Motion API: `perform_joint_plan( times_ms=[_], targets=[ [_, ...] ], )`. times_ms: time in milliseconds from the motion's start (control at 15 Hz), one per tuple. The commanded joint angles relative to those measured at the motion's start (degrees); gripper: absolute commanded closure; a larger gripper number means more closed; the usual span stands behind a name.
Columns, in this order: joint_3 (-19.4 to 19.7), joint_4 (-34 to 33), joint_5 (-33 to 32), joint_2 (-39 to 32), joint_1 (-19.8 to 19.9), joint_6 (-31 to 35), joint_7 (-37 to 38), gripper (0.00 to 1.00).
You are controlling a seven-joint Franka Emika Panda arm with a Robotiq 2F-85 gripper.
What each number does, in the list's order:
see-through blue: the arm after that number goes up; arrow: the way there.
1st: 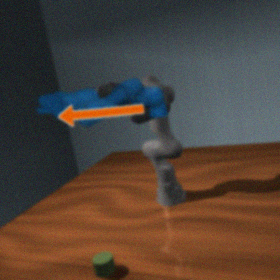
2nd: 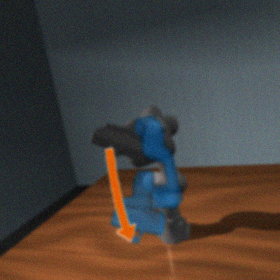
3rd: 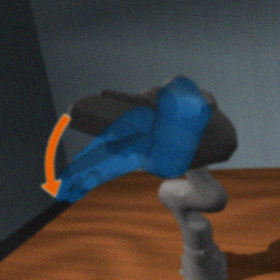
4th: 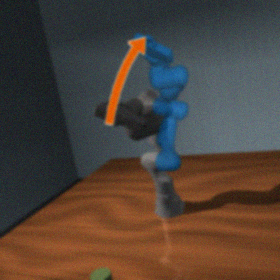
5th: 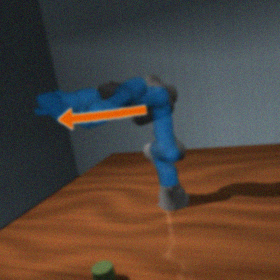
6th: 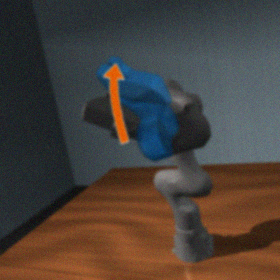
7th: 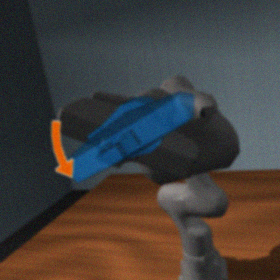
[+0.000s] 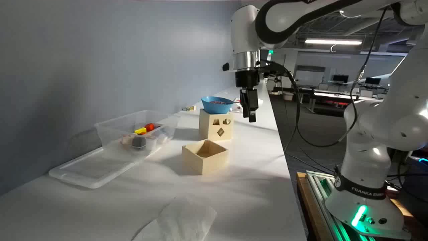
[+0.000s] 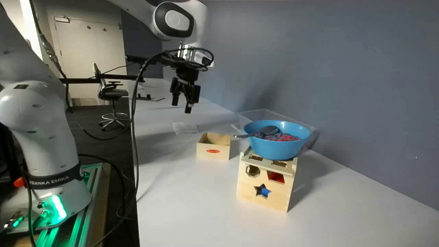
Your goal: Put half a spoon of the blue bowl's contents into the small crate
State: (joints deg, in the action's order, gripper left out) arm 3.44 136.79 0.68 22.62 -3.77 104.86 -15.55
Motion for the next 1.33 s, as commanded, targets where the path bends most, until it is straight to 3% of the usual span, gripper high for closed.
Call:
perform_joint_plan(
  times_ms=[0, 333, 1267],
  targets=[
    [-0.44, -0.08, 0.16, -0.03, 0.48, -0.10, -0.13, 0.00],
    [0.07, 0.05, 0.93, 0.62, 1.45, 0.81, 2.19, 0.00],
    [11.78, 2.89, 0.08, 16.36, 21.01, 1.69, 15.84, 0.00]
  ],
)
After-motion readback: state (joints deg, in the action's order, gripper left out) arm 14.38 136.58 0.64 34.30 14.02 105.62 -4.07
